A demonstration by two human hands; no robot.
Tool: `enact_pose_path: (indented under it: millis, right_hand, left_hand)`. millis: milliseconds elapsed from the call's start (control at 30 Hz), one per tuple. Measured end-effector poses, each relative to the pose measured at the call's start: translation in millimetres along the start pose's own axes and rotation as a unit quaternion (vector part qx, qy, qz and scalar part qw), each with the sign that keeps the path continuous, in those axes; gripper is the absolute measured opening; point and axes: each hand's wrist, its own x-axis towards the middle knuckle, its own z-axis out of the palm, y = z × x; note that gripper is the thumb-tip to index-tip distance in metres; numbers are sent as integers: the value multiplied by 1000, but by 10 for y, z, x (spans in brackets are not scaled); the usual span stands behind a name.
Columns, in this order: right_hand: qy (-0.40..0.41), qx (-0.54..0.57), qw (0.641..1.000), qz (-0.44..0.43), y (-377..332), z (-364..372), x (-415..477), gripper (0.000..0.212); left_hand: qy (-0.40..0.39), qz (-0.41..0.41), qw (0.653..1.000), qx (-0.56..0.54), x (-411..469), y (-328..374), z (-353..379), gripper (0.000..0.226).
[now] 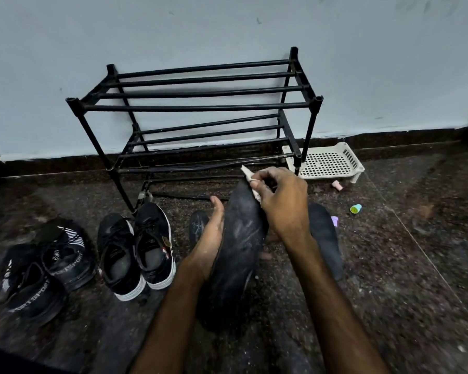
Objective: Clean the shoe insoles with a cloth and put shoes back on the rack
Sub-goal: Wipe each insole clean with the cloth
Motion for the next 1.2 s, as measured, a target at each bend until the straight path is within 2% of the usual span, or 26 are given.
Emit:
enact_pose_path:
  millis: [133, 267, 367, 433, 500, 567, 700, 800, 900, 1067, 1133, 1200]
  right_hand:
    - [-20, -84, 995, -57, 102, 46, -77, 7]
    - [-56, -79, 994, -50, 93, 77, -194, 13]
    - [-165, -74, 983, -40, -1, 65, -239, 14]
    - [-233, -76, 967, -67, -83, 77, -240, 15]
    - [-215, -55, 968, -114, -160, 88, -209, 17]
    - [-150, -70, 978, -128, -193, 81, -131, 18]
    - [-54, -118, 989, -73, -89, -6, -7, 15]
    - [-89, -106, 989, -43, -95, -26, -102, 9]
    - [-116, -50, 988, -83, -275, 99, -171, 9]
    - [-38, -79, 996, -33, -228, 45, -56, 12]
    - [-67, -106, 992, -10, -203, -18, -112, 8]
    - [-105, -86, 990, -21, -259, 28, -184, 8]
  left_hand:
    - [8, 7, 1000, -2, -9, -58, 18, 80]
    - [31, 16, 999, -28, 38, -171, 42, 78]
    - [33, 44, 994, -98, 49, -193, -17, 72]
    - [39, 57, 989, -130, 82, -188, -72, 69]
    - [43, 55, 988, -137, 108, -169, -67, 64]
    - [24, 44, 994, -102, 101, -139, -18, 68]
    - [7, 47, 998, -47, 69, -92, -66, 86]
    - [2, 63, 996, -60, 59, -74, -62, 78]
    - [5, 66, 993, -96, 38, -62, -2, 61]
    - [31, 73, 996, -48, 23, -39, -101, 75]
    - [32, 82, 994, -62, 52, -47, -62, 73]
    - [22, 85, 993, -84, 51, -53, 11, 69]
